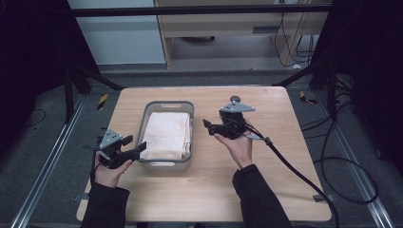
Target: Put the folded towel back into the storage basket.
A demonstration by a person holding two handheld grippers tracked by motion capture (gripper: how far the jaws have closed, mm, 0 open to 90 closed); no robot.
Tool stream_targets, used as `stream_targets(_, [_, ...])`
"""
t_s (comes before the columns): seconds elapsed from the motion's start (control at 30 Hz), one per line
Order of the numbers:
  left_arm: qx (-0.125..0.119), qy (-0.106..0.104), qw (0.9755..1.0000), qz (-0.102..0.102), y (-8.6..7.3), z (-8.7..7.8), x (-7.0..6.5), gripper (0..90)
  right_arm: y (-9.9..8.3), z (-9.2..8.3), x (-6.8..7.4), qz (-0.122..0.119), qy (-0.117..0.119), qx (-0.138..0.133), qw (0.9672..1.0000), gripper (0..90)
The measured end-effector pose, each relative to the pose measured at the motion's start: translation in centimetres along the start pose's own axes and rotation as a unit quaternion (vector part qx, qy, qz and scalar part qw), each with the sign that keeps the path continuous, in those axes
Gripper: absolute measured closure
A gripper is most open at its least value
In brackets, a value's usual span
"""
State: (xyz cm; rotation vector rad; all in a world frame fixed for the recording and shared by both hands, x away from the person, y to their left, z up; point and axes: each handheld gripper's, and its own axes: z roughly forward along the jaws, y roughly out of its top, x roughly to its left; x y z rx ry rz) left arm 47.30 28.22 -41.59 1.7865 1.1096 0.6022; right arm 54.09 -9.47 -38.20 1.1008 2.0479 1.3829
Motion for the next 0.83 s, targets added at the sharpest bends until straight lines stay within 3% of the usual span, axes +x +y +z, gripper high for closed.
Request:
stream_targets(0.43, [-0.001, 0.02, 0.9998, -0.001, -1.8, -1.4, 0.8, 28.4, -5.0, -6.4, -4.8, 0.029, -0.028, -0.005, 0.9992, 14.9])
stream_targets(0.57, [0.002, 0.028, 0.9996, -0.011, -2.7, -1.8, 1.5, 28.7, -6.5, -7.9, -5.9, 0.037, -0.035, -0.004, 0.9987, 13.6])
stream_targets(0.83, [0.007, 0.038, 0.9992, -0.013, -3.9, -2.1, 2.5, 28.7, -10.0, -10.0, -8.0, 0.041, -0.06, 0.017, 0.9972, 13.4])
